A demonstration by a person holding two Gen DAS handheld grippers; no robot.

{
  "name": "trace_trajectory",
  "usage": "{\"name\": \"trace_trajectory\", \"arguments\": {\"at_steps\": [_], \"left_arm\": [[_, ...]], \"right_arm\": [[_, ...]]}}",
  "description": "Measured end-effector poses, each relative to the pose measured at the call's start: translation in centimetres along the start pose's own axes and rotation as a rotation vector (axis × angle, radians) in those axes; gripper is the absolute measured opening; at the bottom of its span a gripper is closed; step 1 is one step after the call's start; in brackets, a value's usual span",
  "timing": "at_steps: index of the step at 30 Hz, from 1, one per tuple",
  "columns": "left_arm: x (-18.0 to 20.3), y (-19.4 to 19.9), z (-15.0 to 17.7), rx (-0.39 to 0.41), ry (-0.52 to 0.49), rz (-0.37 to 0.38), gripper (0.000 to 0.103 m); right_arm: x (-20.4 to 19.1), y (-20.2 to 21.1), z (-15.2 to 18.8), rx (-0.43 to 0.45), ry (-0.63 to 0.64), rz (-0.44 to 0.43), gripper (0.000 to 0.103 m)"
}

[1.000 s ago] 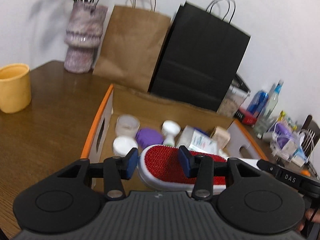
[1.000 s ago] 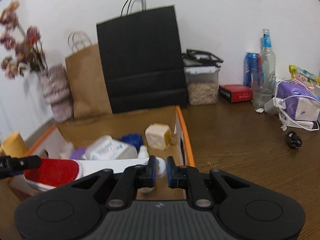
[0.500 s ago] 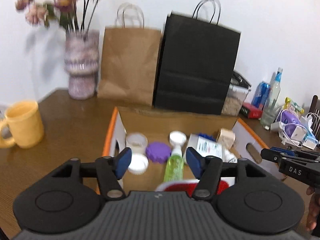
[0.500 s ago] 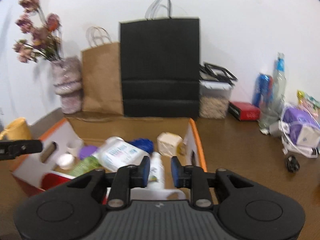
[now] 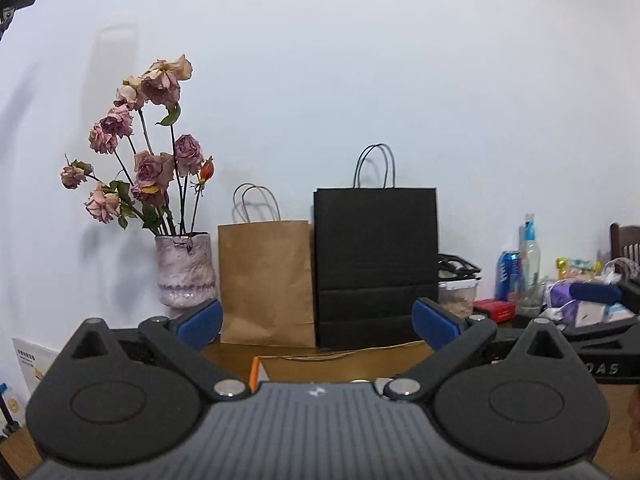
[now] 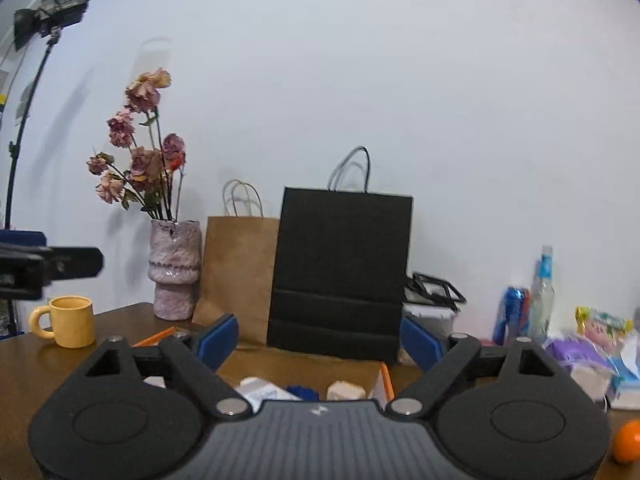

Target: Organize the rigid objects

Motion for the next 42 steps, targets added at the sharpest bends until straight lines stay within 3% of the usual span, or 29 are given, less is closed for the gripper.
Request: {"name": "trace_trajectory", "arguments": {"at_steps": [14, 18, 26, 31, 34, 38, 42], "left_arm": [[0.4, 7.3, 0.1, 0.005, 0.035, 0.012, 0.103], [0.2, 11.9, 0.7, -0.002, 0.025, 0.008, 0.103], [-1.3, 22.5, 3.8, 0.0, 0.049, -0.118, 0.103], [-1.4, 28.5, 5.9, -0.049, -0.008, -0.146, 0.103], [-1.8, 32.0, 6.8, -0.088, 0.029, -0.188, 0.103], [-1.4, 36.9, 8.3, -0.149, 0.035, -0.121, 0.103], [-1.2, 37.9, 9.5, -0.185, 0.031, -0.106, 0.103]], "right_arm": [[-0.2, 7.2, -1.3, 0.035, -0.037, -0.019, 0.09], [-0.8, 12.2, -0.4, 0.023, -0.07, -0.015, 0.09], [-3.3, 23.0, 3.4, -0.023, -0.101, -0.045, 0.09], [-5.3, 28.9, 5.5, -0.097, -0.122, -0.052, 0.09], [-7.0, 32.8, 7.0, -0.126, -0.153, -0.054, 0.09], [-8.9, 39.4, 8.4, -0.073, -0.182, 0.006, 0.093], [-9.9, 40.9, 8.3, -0.041, -0.123, 0.007, 0.097]]}}
Point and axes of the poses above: each gripper's, at about its wrist camera, not at the fingertips, and y roughly against the way its jaws point, x to its right, z to its underside, the point moved 3 cm from there along -y, roughly the way its jaws point, and after that the axes turned 8 degrees about y, right-handed, at the moved point
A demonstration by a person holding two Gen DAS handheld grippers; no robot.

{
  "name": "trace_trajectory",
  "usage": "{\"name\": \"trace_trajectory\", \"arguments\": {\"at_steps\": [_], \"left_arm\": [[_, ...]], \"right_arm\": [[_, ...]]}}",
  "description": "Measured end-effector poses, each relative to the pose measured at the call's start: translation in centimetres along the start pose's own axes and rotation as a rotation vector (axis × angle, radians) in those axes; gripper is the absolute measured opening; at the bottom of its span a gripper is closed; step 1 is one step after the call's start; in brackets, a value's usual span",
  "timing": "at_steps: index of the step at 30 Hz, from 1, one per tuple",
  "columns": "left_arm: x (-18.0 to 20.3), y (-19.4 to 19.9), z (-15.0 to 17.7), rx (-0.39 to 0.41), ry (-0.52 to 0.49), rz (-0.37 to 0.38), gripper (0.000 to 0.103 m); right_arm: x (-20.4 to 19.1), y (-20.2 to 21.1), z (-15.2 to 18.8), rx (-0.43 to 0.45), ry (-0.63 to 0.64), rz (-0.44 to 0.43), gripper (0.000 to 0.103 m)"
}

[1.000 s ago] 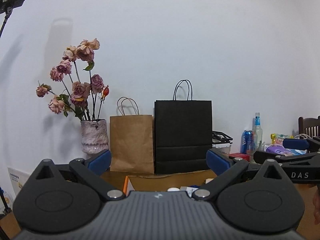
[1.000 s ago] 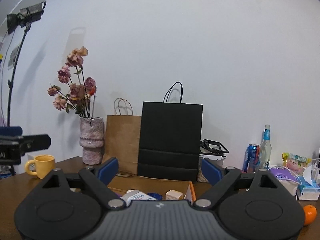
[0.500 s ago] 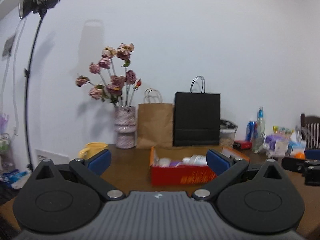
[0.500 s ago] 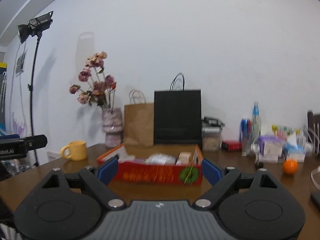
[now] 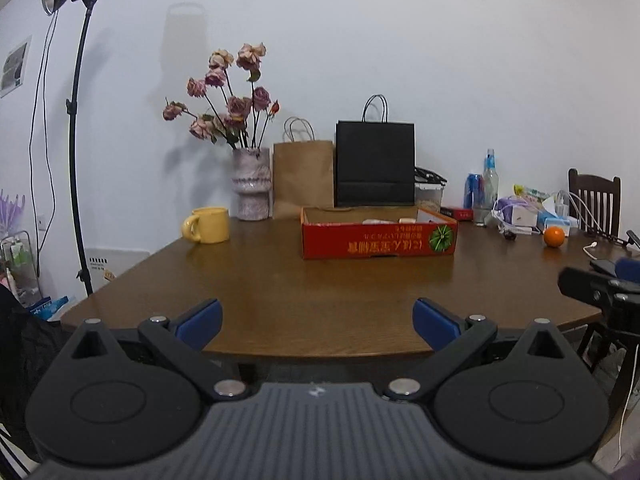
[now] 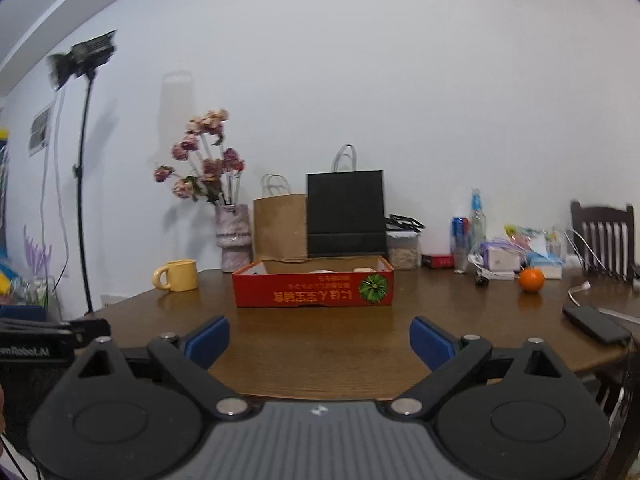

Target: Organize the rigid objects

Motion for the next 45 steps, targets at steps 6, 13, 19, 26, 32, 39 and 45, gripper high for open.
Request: {"name": "trace_trajectory", "arguments": {"at_steps": [6, 13, 19, 26, 32, 39, 45], "left_arm": [[0.2, 0.3, -0.1, 0.023, 0.004, 0.014, 0.103], [0.5, 0.4, -0.2, 0.032, -0.008, 0.02, 0.103], [0.6, 0.4, -0.2, 0.032, -0.009, 0.017, 0.103], [0.7, 0.4, -0.2, 0.031, -0.01, 0.017, 0.103], [0.8, 0.4, -0.2, 0.028, -0.012, 0.02, 0.103], [0.8, 0.4, -0.2, 0.028, -0.011, 0.02, 0.103], [0.7, 0.4, -0.2, 0.028, -0.012, 0.021, 0.103]], "right_arm": [[-0.2, -0.9, -0.3, -0.028, -0.013, -0.021, 0.097], [-0.1, -0.9, -0.4, -0.025, -0.015, -0.024, 0.097], [-0.2, -1.1, -0.2, -0.051, -0.026, -0.048, 0.098], [-0.2, -1.1, -0.2, -0.045, -0.029, -0.033, 0.101], [-0.2, -1.0, -0.1, -0.05, -0.034, -0.035, 0.101], [-0.2, -1.1, 0.0, -0.052, -0.037, -0.034, 0.101], [-0.2, -1.1, 0.0, -0.05, -0.041, -0.029, 0.102]]}}
Point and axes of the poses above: each gripper's, at about its wrist camera, not at the fingertips, and y roughly against the way its jaws point, x to its right, z to its underside, the point moved 3 cm from there along -y, roughly the way its jaws point, and after that the axes turned 8 degrees about y, right-handed, at the moved point
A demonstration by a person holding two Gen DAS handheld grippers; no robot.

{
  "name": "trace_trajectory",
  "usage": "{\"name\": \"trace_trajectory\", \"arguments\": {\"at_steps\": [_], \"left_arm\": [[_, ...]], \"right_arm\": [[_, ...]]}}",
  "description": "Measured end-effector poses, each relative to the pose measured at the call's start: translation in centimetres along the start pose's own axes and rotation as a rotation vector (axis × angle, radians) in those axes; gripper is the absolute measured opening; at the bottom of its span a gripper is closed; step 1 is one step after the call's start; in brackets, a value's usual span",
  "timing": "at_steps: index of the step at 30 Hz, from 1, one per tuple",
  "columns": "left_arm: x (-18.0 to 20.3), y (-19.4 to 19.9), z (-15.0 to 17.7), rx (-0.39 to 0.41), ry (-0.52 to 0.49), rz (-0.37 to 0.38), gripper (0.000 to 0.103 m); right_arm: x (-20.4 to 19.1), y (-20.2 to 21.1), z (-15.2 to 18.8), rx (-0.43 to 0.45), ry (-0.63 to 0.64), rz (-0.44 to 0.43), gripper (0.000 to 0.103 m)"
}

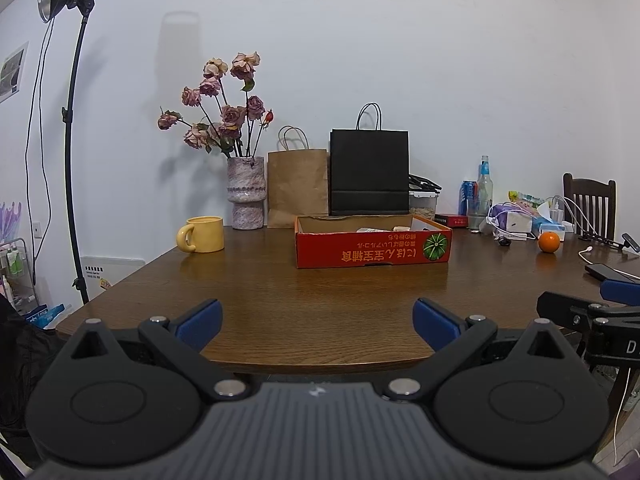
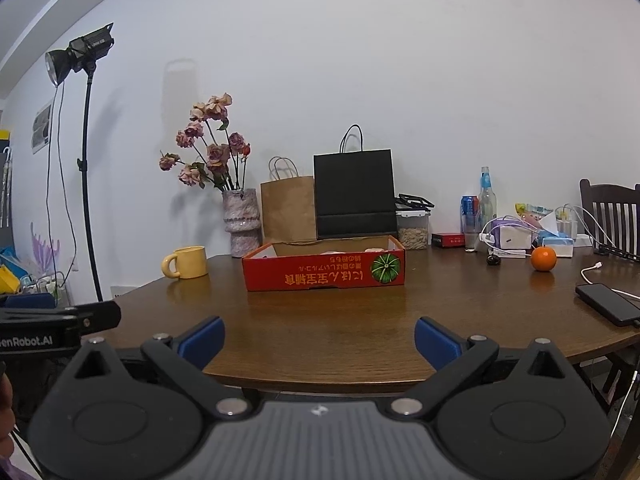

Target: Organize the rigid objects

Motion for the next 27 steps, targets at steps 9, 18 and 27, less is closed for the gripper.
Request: {"name": "trace_trajectory", "arguments": {"at_steps": [9, 18, 27], "left_arm": [[-0.05, 0.03, -0.01, 0.001, -0.001, 0.004, 0.103], [-0.14, -0.07, -0.06, -0.007, 0.0, 0.008, 0.103], [-0.21, -0.13, -0.11, -0.011, -0.001, 0.009, 0.103]], "right_arm": [[-0.08, -0.05, 0.12, -0.001, -0.002, 0.0, 0.102], [-0.08, -0.08, 0.16, -0.004, -0.004, 0.006, 0.102], [-0.2, -0.07, 0.2, -0.006, -0.007, 0.008, 0.102]]}}
Point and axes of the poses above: each gripper's, at about its wrist camera, not at the fingertips, and y roughly against the way its jaws point, x to its right, z to its underside, the point moved 3 cm from there along -y, roughly the way its jaws point, and after that the axes turned 8 degrees about y, right-handed, at the moved point
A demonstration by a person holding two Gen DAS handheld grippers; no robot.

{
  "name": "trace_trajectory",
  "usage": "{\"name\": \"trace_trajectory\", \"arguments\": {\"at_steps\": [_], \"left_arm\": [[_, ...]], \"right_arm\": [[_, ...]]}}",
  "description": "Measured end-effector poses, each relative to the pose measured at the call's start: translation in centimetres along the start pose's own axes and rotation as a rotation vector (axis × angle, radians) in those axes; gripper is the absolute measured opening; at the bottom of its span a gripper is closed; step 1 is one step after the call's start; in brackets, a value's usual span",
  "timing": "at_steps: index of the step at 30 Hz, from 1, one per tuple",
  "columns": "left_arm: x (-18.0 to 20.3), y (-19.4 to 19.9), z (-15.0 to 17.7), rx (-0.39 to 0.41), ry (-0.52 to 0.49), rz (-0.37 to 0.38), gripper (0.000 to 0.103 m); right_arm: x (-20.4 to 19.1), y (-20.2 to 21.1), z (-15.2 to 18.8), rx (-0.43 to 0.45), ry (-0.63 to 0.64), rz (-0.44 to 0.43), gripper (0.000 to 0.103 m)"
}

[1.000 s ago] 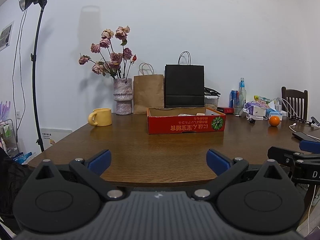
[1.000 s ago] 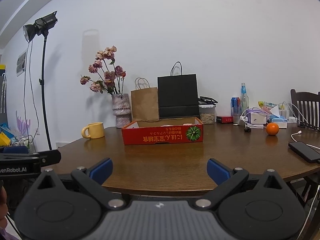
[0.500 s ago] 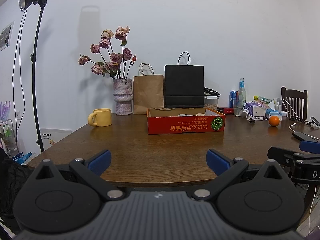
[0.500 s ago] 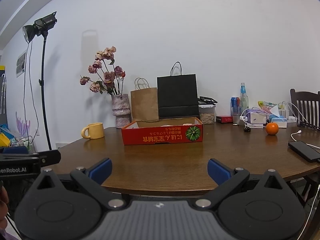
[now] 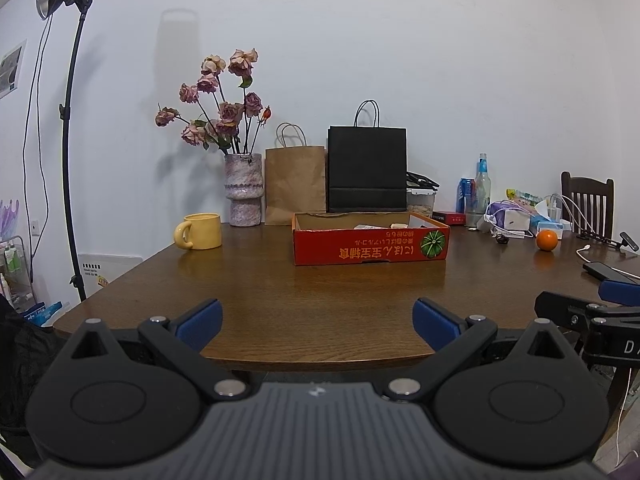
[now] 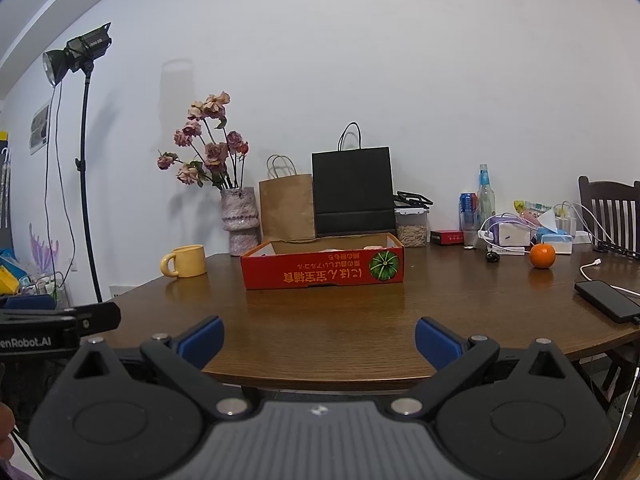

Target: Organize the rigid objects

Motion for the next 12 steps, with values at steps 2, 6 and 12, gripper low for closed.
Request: {"name": "trace_trajectory", "arguments": {"at_steps": [2, 6, 12], "left_arm": [[0.02, 0.0, 0.0, 0.0, 0.001, -0.001, 0.103], [-0.12, -0.12, 0.0, -0.003, 0.0, -0.002, 0.103], [-0.39, -0.33, 0.16, -0.011, 0.007, 0.004, 0.103]], "right_arm": [[0.02, -0.01, 0.02, -0.001, 0.0, -0.001, 0.102], [0.03, 0.0, -0.01, 0.0, 0.0, -0.001, 0.102], [-0.03, -0.09, 0.22, -0.005, -0.003, -0.002, 0.102]]}}
Point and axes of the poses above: each gripper's, at about its wrist camera, not at the fingertips, and y roughly against the way its jaws point, x to its right, z to its underside, the point moved 3 cm from there along -y, roughly the way its jaws point, and after that the axes turned 8 degrees about y, right-handed, at the moved point
